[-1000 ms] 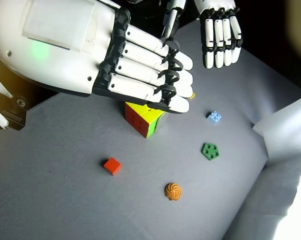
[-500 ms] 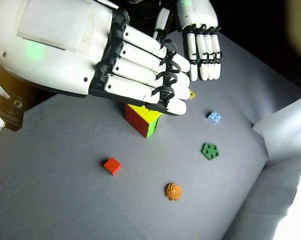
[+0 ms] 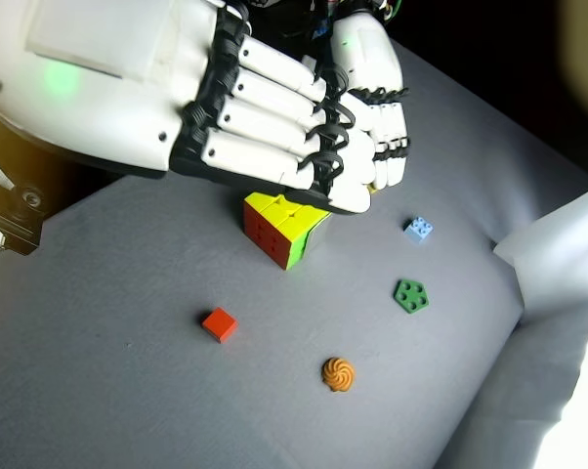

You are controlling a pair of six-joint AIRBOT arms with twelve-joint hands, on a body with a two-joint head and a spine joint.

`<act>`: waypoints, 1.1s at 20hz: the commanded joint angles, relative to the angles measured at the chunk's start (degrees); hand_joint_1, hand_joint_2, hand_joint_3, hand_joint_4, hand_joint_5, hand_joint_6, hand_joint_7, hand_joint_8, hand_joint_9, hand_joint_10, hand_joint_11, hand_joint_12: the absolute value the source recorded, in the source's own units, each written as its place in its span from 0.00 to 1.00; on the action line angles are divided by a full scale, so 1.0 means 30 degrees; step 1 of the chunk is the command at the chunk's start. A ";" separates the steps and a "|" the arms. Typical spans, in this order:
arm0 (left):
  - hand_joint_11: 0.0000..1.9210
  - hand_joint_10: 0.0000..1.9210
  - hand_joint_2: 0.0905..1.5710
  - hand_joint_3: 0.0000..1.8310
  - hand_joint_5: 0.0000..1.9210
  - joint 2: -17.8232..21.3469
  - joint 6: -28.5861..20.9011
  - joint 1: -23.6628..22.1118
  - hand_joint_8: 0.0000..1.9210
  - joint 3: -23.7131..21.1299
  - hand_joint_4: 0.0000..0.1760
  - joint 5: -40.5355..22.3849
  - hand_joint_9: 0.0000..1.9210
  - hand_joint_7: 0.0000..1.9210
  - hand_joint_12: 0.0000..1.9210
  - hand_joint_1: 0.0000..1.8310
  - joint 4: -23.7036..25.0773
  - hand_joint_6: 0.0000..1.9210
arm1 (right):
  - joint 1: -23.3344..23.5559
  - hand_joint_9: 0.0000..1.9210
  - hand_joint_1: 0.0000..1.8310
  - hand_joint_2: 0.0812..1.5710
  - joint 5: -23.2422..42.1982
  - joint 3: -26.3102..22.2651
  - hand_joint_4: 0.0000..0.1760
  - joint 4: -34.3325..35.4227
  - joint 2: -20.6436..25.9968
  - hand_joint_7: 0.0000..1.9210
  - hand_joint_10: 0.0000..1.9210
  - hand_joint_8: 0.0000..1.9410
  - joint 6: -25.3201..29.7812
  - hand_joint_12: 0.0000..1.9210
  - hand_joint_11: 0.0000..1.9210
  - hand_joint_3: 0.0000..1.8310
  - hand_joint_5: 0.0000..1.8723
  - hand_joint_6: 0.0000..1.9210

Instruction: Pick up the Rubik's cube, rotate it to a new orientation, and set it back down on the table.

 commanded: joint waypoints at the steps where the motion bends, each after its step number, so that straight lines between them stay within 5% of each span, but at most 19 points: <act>1: 0.00 0.00 0.60 0.00 0.07 -0.0238 0.0022 -0.0260 0.00 0.0086 0.00 -0.1201 0.00 0.01 0.11 0.63 0.1001 0.01 | 0.0377 0.03 0.00 0.71 -0.0003 -0.0058 0.00 0.0708 -0.0013 0.05 0.00 0.00 0.0065 0.07 0.00 0.00 0.05 0.00; 6: 0.00 0.01 0.59 0.00 0.11 -0.1552 0.0020 -0.0458 0.00 0.0930 0.00 -0.1330 0.04 0.05 0.21 0.66 0.0810 0.01 | 0.0251 0.03 0.00 0.72 -0.0057 -0.0058 0.00 0.0710 0.0029 0.05 0.00 0.00 0.0433 0.08 0.00 0.00 0.06 0.00; 11: 0.00 0.00 0.57 0.00 0.02 -0.2854 0.0022 -0.0439 0.00 0.1602 0.00 -0.1485 0.00 0.00 0.01 0.67 0.0308 0.00 | 0.0339 0.00 0.00 0.71 -0.0057 -0.0056 0.00 0.0710 0.0031 0.02 0.00 0.01 0.0433 0.00 0.00 0.00 0.03 0.01; 17: 0.01 0.00 0.55 0.00 0.03 -0.4006 0.0022 -0.0458 0.00 0.2424 0.00 -0.1829 0.00 0.00 0.01 0.67 -0.0359 0.01 | 0.0362 0.00 0.00 0.70 -0.0057 -0.0058 0.00 0.0710 0.0033 0.02 0.00 0.00 0.0433 0.00 0.00 0.00 0.03 0.00; 19: 0.03 0.00 0.55 0.00 0.05 -0.4378 0.0022 -0.0460 0.00 0.2737 0.00 -0.1831 0.00 0.00 0.02 0.66 -0.0422 0.01 | 0.0362 0.01 0.00 0.69 -0.0057 -0.0058 0.00 0.0710 0.0033 0.02 0.00 0.00 0.0433 0.00 0.01 0.00 0.03 0.00; 20: 0.00 0.00 0.52 0.01 0.06 -0.4584 0.0022 -0.0456 0.00 0.2918 0.00 -0.1831 0.00 0.01 0.16 0.65 -0.0458 0.00 | 0.0364 0.00 0.00 0.69 -0.0057 -0.0058 0.00 0.0710 0.0033 0.02 0.00 0.00 0.0433 0.00 0.00 0.00 0.03 0.00; 21: 0.00 0.00 0.52 0.00 0.06 -0.4718 0.0022 -0.0454 0.00 0.3065 0.00 -0.1831 0.00 0.01 0.19 0.64 -0.0475 0.00 | 0.0366 0.01 0.00 0.69 -0.0057 -0.0058 0.00 0.0710 0.0033 0.03 0.00 0.01 0.0433 0.01 0.01 0.00 0.04 0.01; 22: 0.00 0.00 0.53 0.01 0.04 -0.4877 0.0022 -0.0451 0.00 0.3235 0.00 -0.1831 0.00 0.00 0.16 0.64 -0.0504 0.00 | 0.0366 0.01 0.00 0.69 -0.0055 -0.0058 0.00 0.0710 0.0033 0.03 0.00 0.01 0.0432 0.01 0.01 0.00 0.04 0.01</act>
